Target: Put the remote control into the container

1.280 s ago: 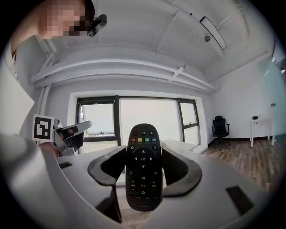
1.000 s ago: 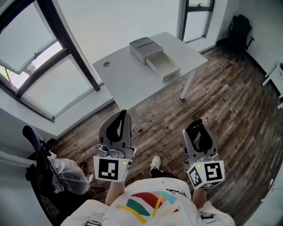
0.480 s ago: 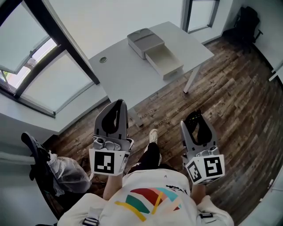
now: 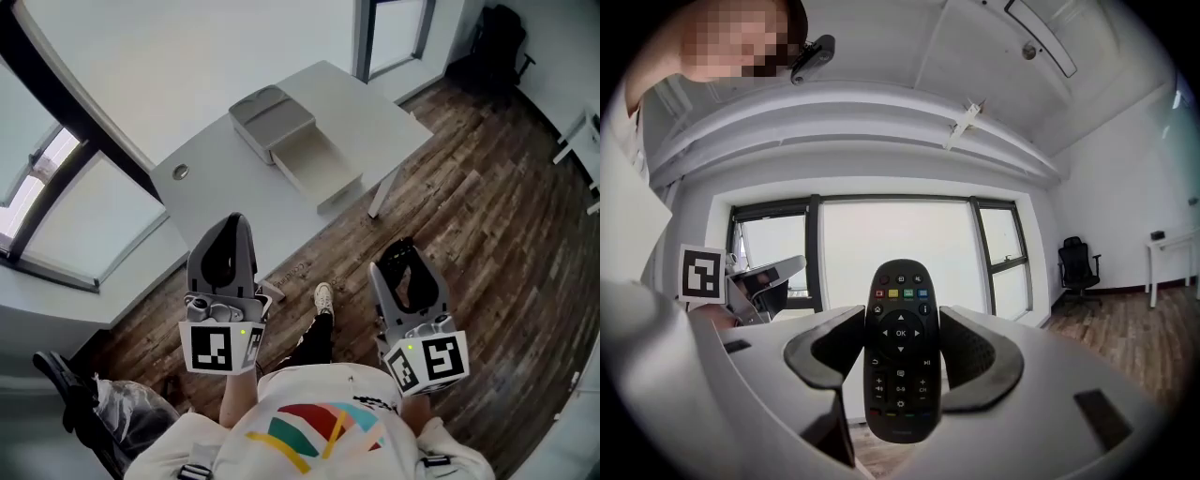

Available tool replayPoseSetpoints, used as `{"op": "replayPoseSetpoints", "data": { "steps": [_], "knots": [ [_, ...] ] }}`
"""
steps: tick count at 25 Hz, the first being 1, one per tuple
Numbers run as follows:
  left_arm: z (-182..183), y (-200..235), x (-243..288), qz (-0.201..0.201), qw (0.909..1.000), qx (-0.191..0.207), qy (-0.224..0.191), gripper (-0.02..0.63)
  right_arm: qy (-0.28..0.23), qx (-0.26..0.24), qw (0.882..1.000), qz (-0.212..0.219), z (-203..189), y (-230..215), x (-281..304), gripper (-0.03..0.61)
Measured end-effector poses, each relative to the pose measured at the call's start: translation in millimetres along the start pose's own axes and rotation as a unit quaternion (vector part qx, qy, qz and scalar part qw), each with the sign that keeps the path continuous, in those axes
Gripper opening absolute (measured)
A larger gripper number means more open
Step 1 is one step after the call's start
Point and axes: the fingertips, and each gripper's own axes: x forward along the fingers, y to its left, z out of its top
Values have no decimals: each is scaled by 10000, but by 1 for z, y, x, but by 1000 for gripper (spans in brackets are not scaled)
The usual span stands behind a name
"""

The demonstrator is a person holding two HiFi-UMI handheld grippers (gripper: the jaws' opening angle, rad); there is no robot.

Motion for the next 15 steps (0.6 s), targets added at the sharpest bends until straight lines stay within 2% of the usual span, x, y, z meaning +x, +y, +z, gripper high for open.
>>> {"op": "replayPoseSetpoints", "data": {
  "steps": [5,11,15],
  "knots": [
    [-19,8,62,32,9999,-162,6,8,-88,-114,9998,108,29,-37,72,252],
    [-49,57,120,502,9983,-312,15,8,-68,-288,9976,628,48,-40,173,252],
    [-53,70,150,604,9979,-214,80,8,101,-143,9968,785,50,-49,215,252]
  ]
}}
